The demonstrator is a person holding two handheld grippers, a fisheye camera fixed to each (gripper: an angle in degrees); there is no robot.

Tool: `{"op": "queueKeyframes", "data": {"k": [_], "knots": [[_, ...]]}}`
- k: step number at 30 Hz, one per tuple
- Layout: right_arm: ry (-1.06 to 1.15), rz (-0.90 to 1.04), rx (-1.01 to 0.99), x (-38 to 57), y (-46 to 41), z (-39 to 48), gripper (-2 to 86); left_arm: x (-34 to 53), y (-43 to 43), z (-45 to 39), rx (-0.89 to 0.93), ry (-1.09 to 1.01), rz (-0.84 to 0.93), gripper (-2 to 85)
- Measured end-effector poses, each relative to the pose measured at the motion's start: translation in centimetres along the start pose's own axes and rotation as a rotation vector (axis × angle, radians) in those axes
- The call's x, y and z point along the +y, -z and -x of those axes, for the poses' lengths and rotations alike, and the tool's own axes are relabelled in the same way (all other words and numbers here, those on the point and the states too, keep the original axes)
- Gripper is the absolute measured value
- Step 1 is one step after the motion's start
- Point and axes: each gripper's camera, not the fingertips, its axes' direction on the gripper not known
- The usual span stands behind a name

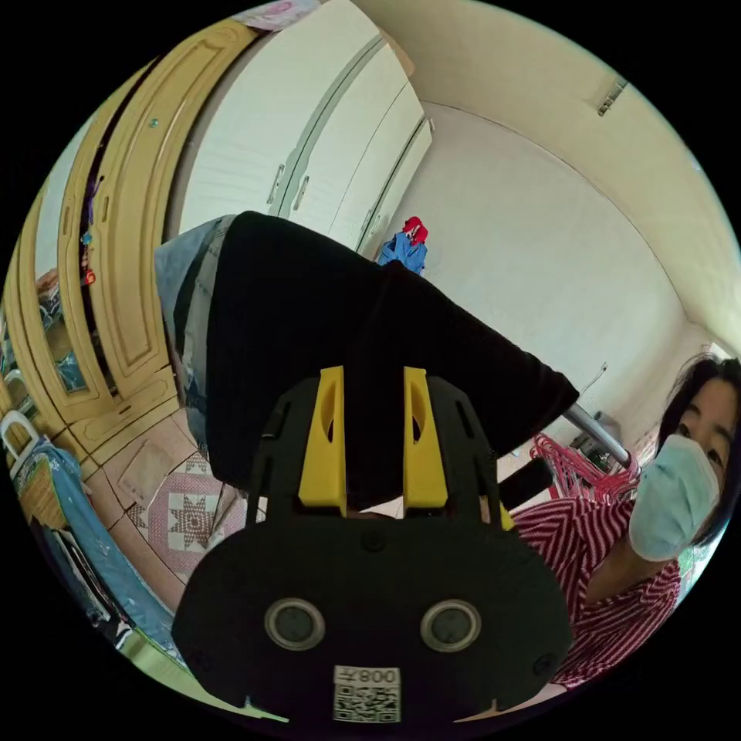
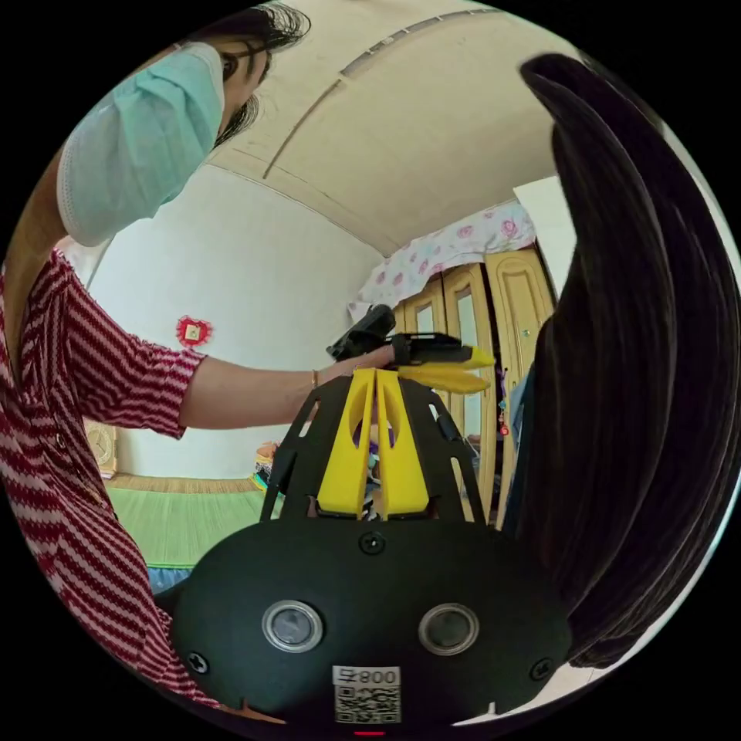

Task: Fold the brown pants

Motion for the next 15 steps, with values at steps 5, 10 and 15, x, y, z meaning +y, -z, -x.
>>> {"op": "queueKeyframes", "data": {"k": [5,10,15], "knots": [[-0.005,0.006,0.021,-1.0,0.5,-0.5,0.0,-0.7,-5.4,0.1,-0.004,0.010,0.034,12.1],[-0.011,0.041,0.012,-1.9,-0.1,-0.6,0.0,1.1,-8.6,-0.8,0.072,0.022,0.032,7.0],[-0.023,0.052,0.005,-2.5,-0.5,-0.7,0.0,4.3,-8.0,-3.9,-0.052,-0.047,-0.034,2.6]]}}
